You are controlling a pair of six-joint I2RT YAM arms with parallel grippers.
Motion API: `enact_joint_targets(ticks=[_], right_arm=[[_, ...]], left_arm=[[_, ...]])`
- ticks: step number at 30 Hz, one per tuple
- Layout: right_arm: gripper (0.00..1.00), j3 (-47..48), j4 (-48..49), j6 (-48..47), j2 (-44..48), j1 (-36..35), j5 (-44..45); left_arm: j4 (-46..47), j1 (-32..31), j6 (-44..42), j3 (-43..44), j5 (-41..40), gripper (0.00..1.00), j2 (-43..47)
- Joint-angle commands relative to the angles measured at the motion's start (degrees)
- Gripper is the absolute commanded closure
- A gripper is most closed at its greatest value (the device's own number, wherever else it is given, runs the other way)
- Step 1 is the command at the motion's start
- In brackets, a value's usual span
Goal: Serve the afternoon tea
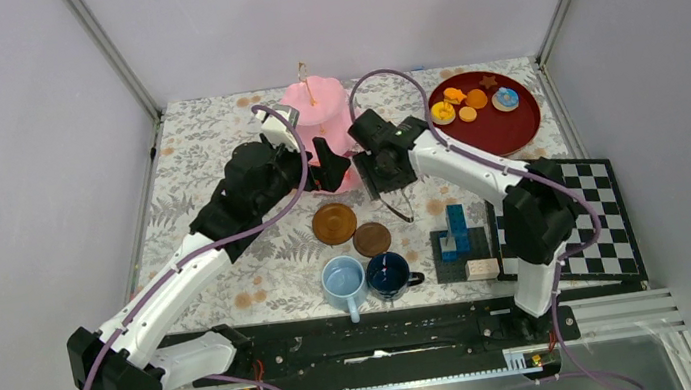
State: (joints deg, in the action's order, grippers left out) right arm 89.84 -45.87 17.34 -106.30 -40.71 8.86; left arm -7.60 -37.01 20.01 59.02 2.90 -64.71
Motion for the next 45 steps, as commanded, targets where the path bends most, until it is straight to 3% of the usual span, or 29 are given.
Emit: enact_joint_targets(ticks=[1,6,13,24,30,45], right_arm=[[0.36,-1.12,-1.95,-0.97,5.57,1.52,4.12],[0.36,-0.25,-2.08,-2.21,7.41,6.25,3.01],[0.36,5.41,-4.27,-5.54,7.33,18.02,-0.49],[0.35,11.58,-6.65,-8.4,0.25,37.07,-14.05],[0.35,15.55,-7.51,-9.14,-5.31,40.25,-18.08],[0.35,20.84,-7.8,-8.69,-13.53,40.33,-23.08]], left_arm=[[3.06,0.37,0.64,1.2,1.19,0.01,1.49],[3.05,0.39,0.64,1.27,1.01,0.01,1.6],[2.92,0.36,0.47,1.23,0.85,0.01,1.6],[2.97,0.31,0.56,1.31,1.21,0.01,1.25],[2.88,0.28,0.56,1.3,1.16,0.01,1.29],[2.85,0.1,0.56,1.42,1.25,0.01,1.34]])
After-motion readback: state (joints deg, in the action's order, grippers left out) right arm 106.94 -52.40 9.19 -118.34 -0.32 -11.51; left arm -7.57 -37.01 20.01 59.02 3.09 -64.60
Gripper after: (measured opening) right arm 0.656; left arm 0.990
